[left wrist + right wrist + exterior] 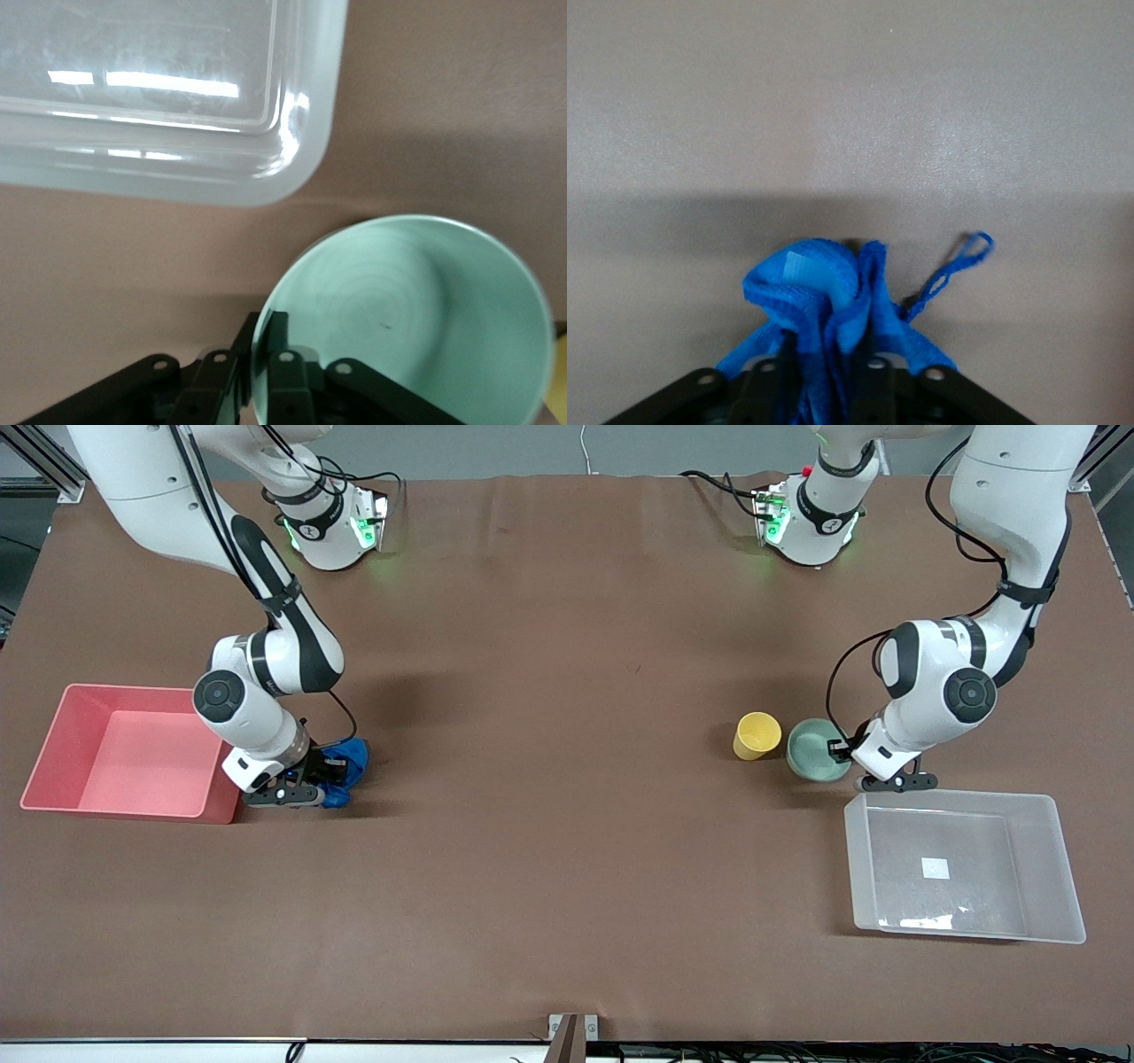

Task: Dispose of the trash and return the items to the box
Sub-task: 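Carry the bag into the pink bin while the left gripper carries the bowl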

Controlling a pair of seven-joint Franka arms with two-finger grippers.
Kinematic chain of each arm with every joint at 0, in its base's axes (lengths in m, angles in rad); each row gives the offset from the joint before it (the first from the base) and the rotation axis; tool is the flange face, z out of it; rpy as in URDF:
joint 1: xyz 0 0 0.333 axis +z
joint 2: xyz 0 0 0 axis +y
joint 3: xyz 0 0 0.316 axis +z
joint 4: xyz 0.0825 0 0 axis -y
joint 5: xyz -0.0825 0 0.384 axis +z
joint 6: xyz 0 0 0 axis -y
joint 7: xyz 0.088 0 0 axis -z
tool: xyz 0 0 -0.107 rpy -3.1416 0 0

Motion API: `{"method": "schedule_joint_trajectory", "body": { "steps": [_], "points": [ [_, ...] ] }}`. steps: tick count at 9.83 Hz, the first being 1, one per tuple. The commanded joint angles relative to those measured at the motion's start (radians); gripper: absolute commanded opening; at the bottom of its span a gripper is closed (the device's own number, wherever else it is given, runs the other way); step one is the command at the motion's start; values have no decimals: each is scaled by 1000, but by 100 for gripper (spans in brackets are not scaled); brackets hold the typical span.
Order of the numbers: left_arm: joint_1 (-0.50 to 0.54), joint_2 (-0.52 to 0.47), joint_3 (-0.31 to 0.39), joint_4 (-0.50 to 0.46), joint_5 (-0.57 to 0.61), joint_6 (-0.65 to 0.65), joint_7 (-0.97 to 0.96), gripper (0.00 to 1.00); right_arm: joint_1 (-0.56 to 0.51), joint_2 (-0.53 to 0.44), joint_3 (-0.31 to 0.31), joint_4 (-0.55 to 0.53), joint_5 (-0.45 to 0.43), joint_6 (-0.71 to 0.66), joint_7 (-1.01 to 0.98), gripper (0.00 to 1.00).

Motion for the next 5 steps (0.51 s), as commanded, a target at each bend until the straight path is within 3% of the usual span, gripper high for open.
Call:
{"method": "schedule_joint_trajectory", "body": {
  "steps": [1,3,5],
  "points": [
    [5,-147,1,-40,7,-154,22,1,3,-9,-1,23,-1,-6,51,1],
    [5,-195,19,86,4,-242,25,1,6,-53,0,158,0,-241,157,1],
    [8,-99,59,275,-7,-256,31,1,-55,-107,-4,370,2,-528,156,1]
  ]
}}
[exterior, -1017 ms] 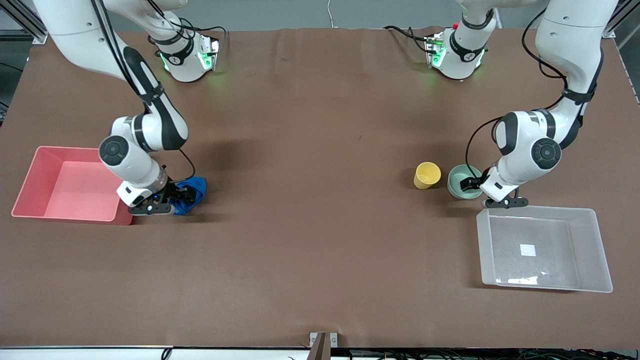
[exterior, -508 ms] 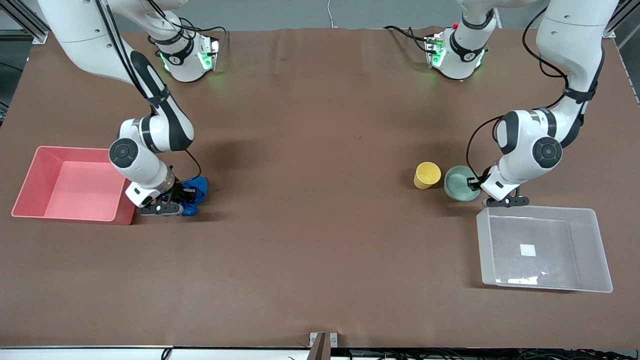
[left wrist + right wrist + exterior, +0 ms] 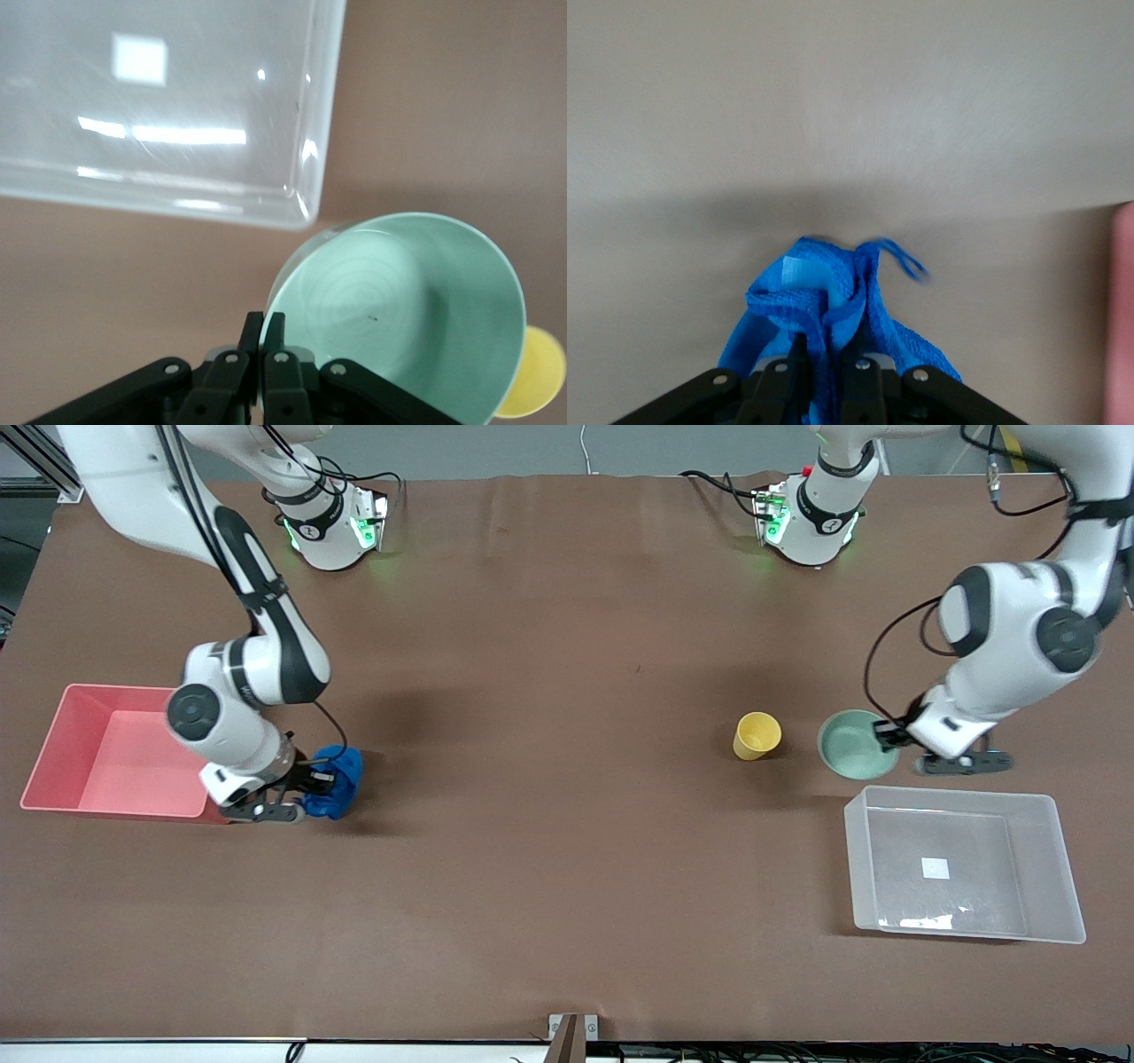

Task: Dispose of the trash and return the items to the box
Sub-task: 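Carry the bag into the pink bin while the left gripper carries the bowl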

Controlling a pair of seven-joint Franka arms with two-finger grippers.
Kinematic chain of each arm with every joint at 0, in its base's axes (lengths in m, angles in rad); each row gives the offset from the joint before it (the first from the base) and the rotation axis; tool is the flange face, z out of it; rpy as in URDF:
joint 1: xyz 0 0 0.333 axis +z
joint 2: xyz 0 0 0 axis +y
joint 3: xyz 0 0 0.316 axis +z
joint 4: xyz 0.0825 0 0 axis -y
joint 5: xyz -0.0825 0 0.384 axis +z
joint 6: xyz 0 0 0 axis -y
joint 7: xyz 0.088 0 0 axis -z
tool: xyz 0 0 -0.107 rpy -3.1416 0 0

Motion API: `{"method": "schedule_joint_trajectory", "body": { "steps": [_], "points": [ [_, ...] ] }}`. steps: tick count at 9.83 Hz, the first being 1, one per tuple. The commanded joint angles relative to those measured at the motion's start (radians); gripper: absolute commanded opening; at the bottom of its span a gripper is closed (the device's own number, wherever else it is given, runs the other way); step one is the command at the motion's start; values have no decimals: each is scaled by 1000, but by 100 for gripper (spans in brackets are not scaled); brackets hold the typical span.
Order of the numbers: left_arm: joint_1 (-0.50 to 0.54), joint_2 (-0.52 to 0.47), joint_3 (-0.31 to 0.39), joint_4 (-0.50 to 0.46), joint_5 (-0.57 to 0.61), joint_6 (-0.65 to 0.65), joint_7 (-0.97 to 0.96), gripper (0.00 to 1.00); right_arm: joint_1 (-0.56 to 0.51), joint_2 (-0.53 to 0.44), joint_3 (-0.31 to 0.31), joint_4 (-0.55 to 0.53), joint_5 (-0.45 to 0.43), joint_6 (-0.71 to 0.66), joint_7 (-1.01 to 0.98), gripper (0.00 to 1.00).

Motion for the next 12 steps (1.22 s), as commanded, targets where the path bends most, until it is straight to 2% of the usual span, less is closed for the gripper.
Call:
{"method": "schedule_joint_trajectory", "body": {
  "steps": [1,2,4,7,8,9,11,12],
  "points": [
    [5,200,51,226,-11,-15,78,1,-86,-65,-1,206,1,-256,-20,1],
    [5,284,79,319,-60,-15,130,1,-132,-68,-10,263,1,-332,-130,1],
    [11,418,142,456,-195,-17,300,1,-162,-101,-126,255,1,-354,-398,1],
    [18,558,179,527,-260,-15,416,1,-176,-123,-287,155,11,-336,-670,2],
    [11,598,179,547,-257,-5,410,1,-205,-123,-295,89,67,-308,-720,2],
    [14,616,179,555,-254,-3,422,2,-213,-121,-294,30,91,-247,-772,3],
    [16,638,179,553,-254,-2,443,5,-208,-106,-295,-110,105,-13,-780,5],
    [16,634,180,555,-252,-2,437,23,-203,-94,-295,-185,105,113,-780,8]
  ]
}}
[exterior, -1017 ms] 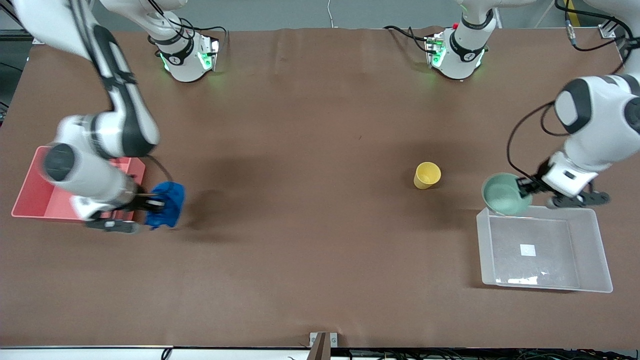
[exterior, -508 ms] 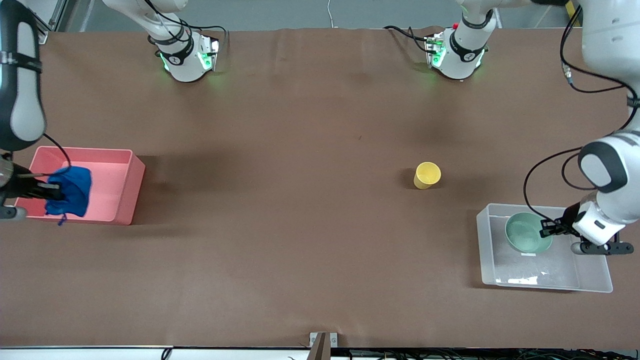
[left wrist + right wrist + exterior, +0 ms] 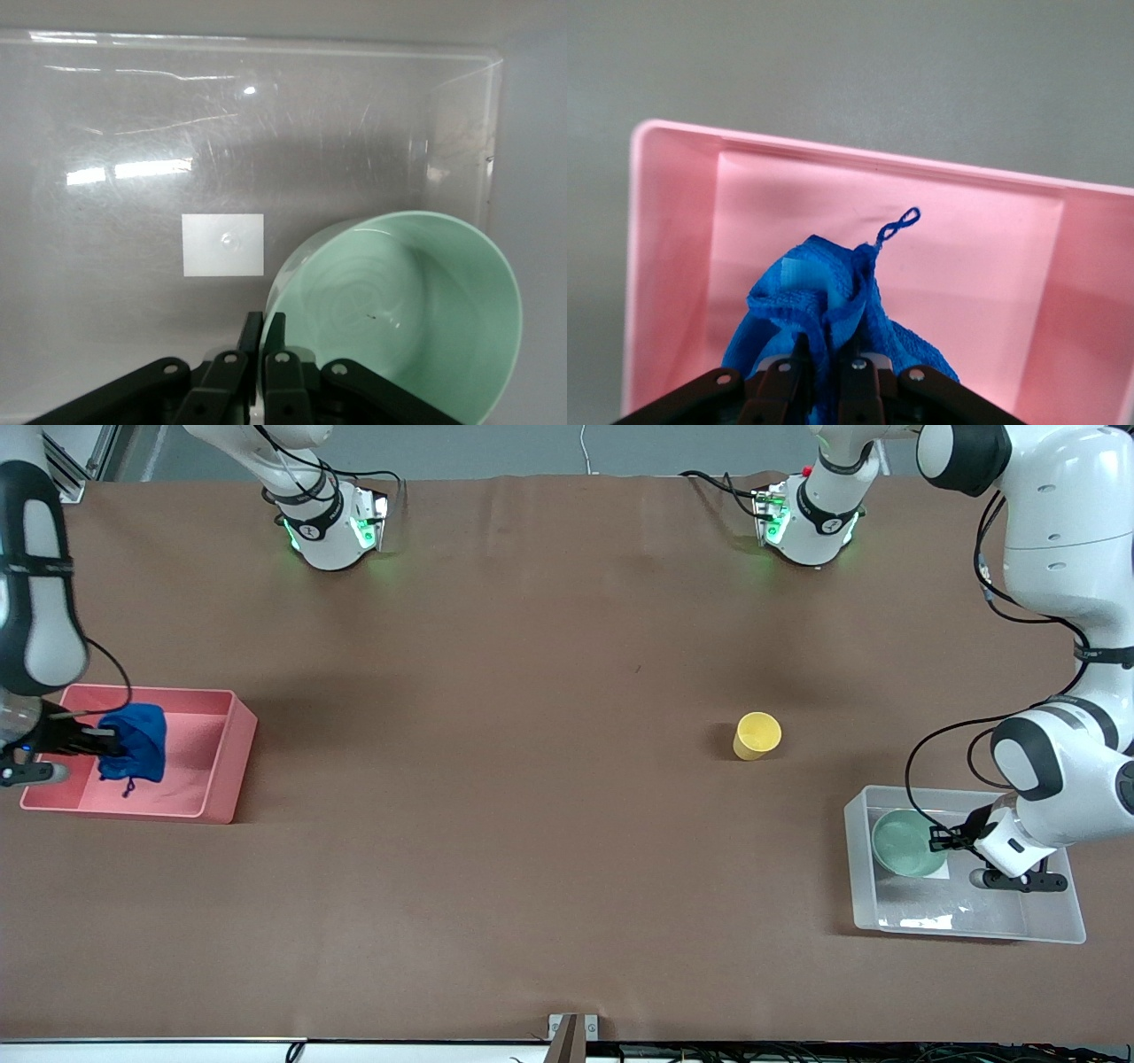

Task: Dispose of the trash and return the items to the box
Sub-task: 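Release the bag and bowl, then raise both grippers away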

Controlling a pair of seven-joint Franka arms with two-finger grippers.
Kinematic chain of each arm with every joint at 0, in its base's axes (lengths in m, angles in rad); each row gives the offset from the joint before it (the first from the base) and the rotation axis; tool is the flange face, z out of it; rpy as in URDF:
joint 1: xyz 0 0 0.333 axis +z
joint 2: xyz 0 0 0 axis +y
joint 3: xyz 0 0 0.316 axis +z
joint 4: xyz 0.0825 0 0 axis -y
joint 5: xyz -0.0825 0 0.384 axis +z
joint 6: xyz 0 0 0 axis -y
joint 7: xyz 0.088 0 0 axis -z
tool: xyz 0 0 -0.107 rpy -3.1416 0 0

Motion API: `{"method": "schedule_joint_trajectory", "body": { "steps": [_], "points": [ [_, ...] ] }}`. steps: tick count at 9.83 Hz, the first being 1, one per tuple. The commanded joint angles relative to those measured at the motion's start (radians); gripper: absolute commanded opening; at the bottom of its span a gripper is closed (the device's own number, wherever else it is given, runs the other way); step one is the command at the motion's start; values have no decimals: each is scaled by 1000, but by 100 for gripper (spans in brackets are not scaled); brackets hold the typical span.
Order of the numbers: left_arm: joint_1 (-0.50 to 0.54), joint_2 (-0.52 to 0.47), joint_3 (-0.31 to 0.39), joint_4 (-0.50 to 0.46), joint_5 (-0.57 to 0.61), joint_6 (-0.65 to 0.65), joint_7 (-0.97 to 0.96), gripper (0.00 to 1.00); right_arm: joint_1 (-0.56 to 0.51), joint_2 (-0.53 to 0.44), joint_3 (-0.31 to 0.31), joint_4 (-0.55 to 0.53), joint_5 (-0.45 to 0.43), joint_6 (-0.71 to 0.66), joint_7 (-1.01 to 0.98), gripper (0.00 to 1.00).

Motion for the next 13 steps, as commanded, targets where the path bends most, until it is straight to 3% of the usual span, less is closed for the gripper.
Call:
{"method": "schedule_joint_trajectory", "body": {
  "steps": [1,2,3,4,5,7,9,11,13],
  "points": [
    [-5,23,9,28,-12,-3,2,65,9,2,4,-164,17,210,-16,18],
    [-7,-6,17,34,-8,-3,7,81,12,28,4,-178,17,260,-14,36],
    [-5,-44,19,31,0,-6,11,88,15,49,6,-174,19,274,-13,56],
    [-10,-115,17,4,24,-21,6,92,18,56,7,-168,26,289,-8,84],
    [-15,-220,7,-77,41,-51,-2,94,39,56,9,-158,72,292,-8,100],
    [-15,-449,-53,-272,91,-61,-75,100,67,-14,10,-132,86,222,45,100],
    [-10,-615,-154,-474,174,-61,-229,100,68,-61,12,64,79,-94,184,100],
    [-10,-649,-240,-577,175,-52,-307,100,96,-84,15,295,47,-395,361,100],
    [-13,-640,-328,-662,175,6,-347,100,98,-148,68,412,22,-552,507,100]
  ]
}}
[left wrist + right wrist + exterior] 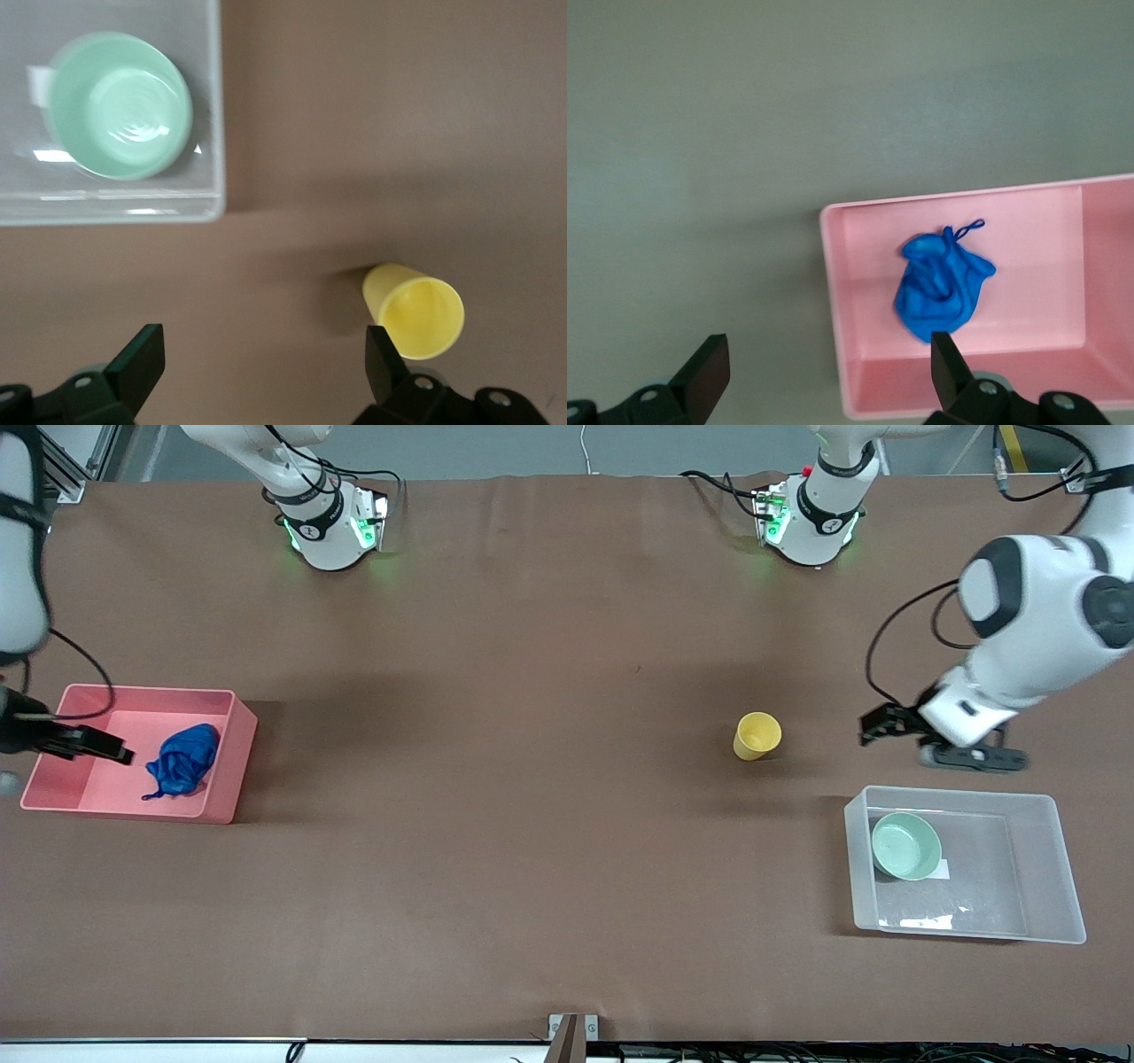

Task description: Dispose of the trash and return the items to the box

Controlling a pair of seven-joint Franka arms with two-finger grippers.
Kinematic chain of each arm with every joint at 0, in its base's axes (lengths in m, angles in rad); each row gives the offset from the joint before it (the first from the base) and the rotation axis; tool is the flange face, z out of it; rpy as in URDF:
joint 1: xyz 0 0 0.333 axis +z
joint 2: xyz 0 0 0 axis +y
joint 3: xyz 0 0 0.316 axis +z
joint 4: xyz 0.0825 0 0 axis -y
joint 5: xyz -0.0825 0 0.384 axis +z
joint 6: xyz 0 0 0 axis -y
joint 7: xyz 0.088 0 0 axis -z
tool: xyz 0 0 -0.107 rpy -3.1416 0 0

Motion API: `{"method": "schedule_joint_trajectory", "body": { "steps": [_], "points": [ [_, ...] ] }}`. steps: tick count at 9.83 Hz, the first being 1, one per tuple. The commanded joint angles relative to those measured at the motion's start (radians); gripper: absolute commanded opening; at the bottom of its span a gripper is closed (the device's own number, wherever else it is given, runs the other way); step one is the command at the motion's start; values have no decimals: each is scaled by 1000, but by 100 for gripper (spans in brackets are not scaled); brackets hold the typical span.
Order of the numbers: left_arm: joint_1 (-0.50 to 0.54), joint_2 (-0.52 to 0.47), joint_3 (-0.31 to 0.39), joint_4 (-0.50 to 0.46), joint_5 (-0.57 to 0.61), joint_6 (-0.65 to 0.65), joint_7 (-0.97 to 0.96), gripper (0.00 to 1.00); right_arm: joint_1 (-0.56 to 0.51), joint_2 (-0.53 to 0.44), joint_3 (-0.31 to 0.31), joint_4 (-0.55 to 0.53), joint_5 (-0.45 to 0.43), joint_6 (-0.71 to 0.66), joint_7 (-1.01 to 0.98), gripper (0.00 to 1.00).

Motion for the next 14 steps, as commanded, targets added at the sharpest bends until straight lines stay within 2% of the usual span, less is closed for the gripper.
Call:
{"method": "schedule_joint_trajectory", "body": {
  "steps": [1,2,3,5,6,7,8,9,10,11,14],
  "points": [
    [3,44,-72,-128,18,140,-28,100,-1,-83,61,62,-50,-93,138,100],
    [3,81,-84,-147,20,198,-29,100,-4,-136,104,67,-107,-125,166,100],
    [1,128,-101,-144,18,211,-29,100,-28,-165,179,113,-151,-209,241,100],
    [1,197,-118,-146,20,261,-29,100,-136,-180,309,183,-138,-341,324,100],
    [-2,220,-136,-144,20,265,-29,98,-145,-174,301,208,-123,-348,303,100],
    [-2,240,-141,-143,18,272,-29,87,-139,-174,299,245,-138,-360,268,100],
    [-4,263,-141,-143,20,294,-29,49,-142,-173,299,245,-136,-364,246,100],
    [-4,276,-143,-141,18,310,-37,17,-140,-174,299,237,-136,-369,198,100],
    [-4,277,-147,-141,20,312,-49,4,-145,-174,298,236,-138,-380,179,100],
    [-2,270,-149,-140,20,312,-49,1,-145,-174,296,236,-142,-384,179,100],
    [6,201,-144,-134,20,282,-22,0,-143,-174,298,236,-168,-386,125,100]
  ]
}}
